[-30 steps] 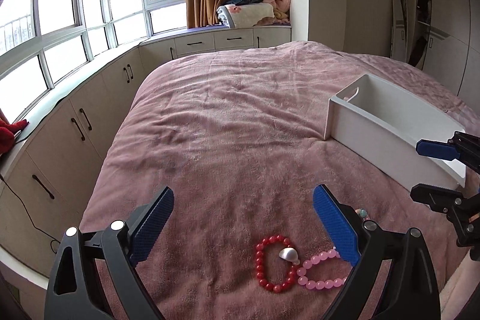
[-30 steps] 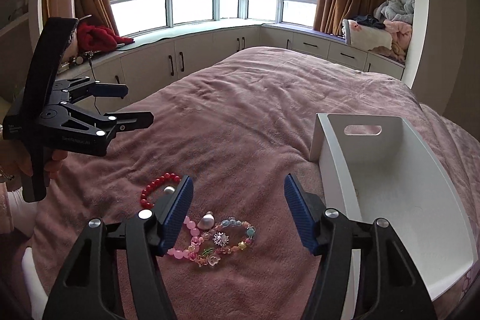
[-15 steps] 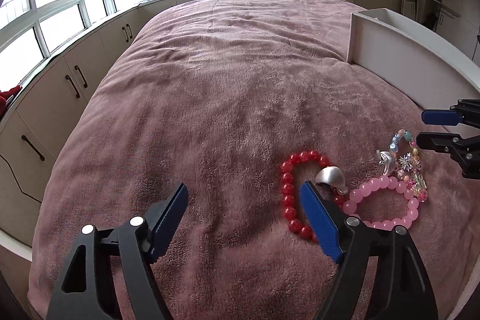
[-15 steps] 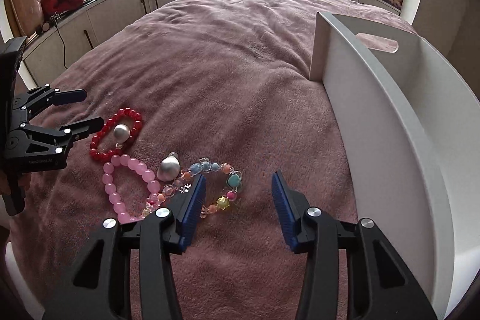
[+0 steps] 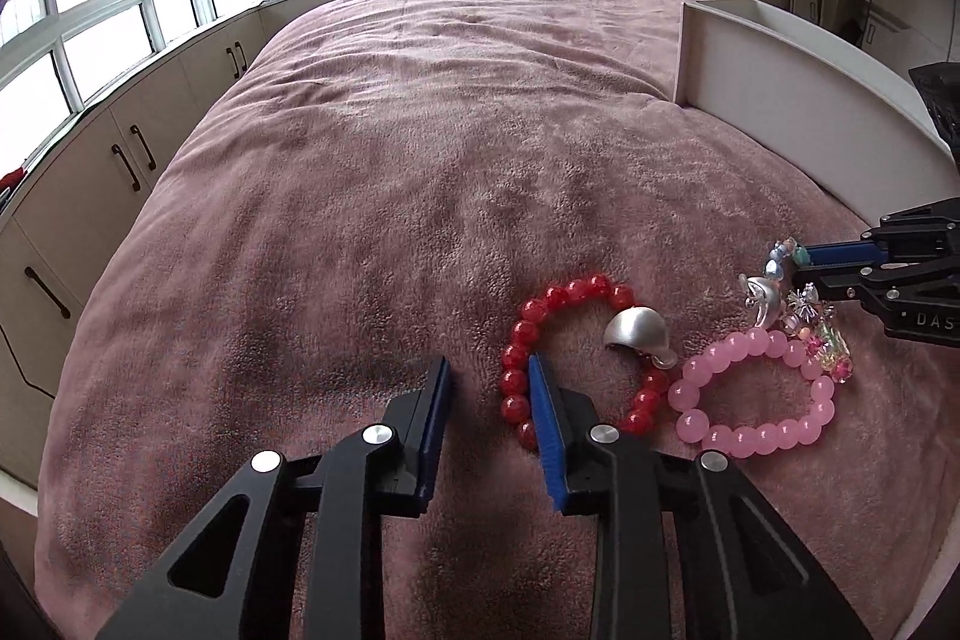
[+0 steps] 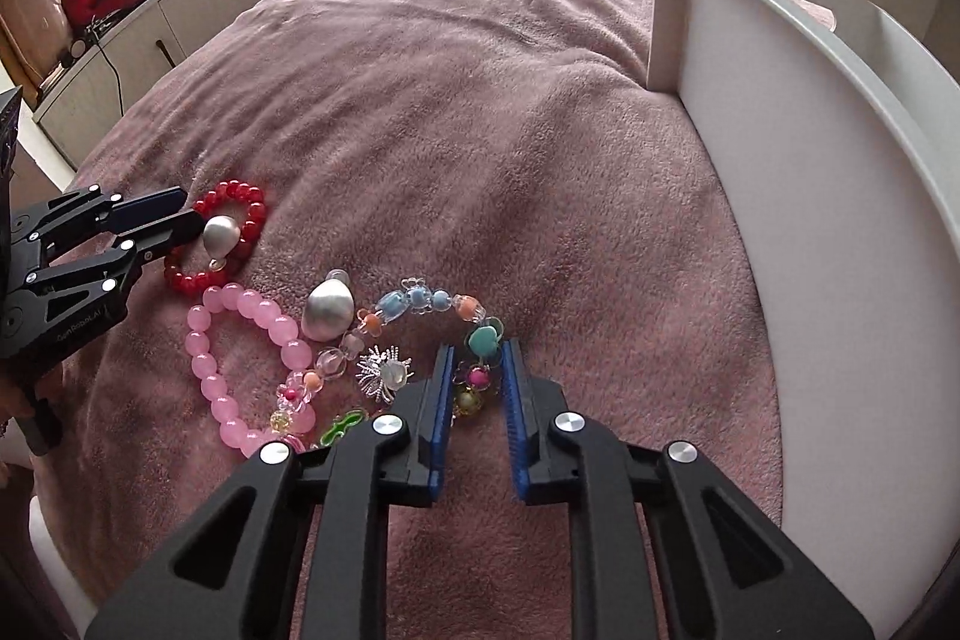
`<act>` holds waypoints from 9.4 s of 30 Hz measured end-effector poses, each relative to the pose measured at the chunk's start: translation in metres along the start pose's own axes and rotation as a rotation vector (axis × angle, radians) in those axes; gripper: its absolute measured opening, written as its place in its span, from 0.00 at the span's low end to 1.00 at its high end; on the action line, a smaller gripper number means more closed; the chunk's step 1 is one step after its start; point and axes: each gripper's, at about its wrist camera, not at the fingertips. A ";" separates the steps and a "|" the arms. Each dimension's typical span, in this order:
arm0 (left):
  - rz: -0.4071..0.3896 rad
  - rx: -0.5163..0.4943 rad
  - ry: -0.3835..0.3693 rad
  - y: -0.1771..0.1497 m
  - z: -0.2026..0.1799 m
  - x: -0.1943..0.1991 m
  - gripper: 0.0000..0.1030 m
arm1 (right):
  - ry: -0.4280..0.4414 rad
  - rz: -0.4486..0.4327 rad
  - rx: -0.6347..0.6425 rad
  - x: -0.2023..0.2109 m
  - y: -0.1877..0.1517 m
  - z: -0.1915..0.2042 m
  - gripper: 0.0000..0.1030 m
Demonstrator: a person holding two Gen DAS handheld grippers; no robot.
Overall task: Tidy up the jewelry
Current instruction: 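Grasp the red bead bracelet with the left tool while the right tool grasps the colorful charm bracelet, then lower both bracelets into the white bin and open both tools, then grasp the silver heart pendant with the left tool while the right tool grasps the silver teardrop pendant, then carry both silver pendants into the white bin and open both tools, then move both open tools from the bin to the pink bracelet and silver charm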
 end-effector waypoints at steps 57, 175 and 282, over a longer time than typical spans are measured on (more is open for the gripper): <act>-0.366 -0.058 -0.161 0.205 -0.127 0.120 0.15 | -0.014 -0.698 -0.229 0.226 0.000 -0.093 0.16; 0.013 -0.044 -0.053 0.025 -0.016 -0.022 0.20 | 0.073 -0.122 0.249 0.000 0.013 0.054 0.21; -0.275 -0.111 -0.090 0.188 -0.188 0.084 0.81 | -0.211 -0.592 -0.244 0.190 -0.023 -0.130 0.64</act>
Point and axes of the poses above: each gripper's, at about its wrist camera, not at the fingertips, and x roughly against the way its jaws point, z to its left, y to its top, and after that the axes turned 2 degrees about -y, right-handed
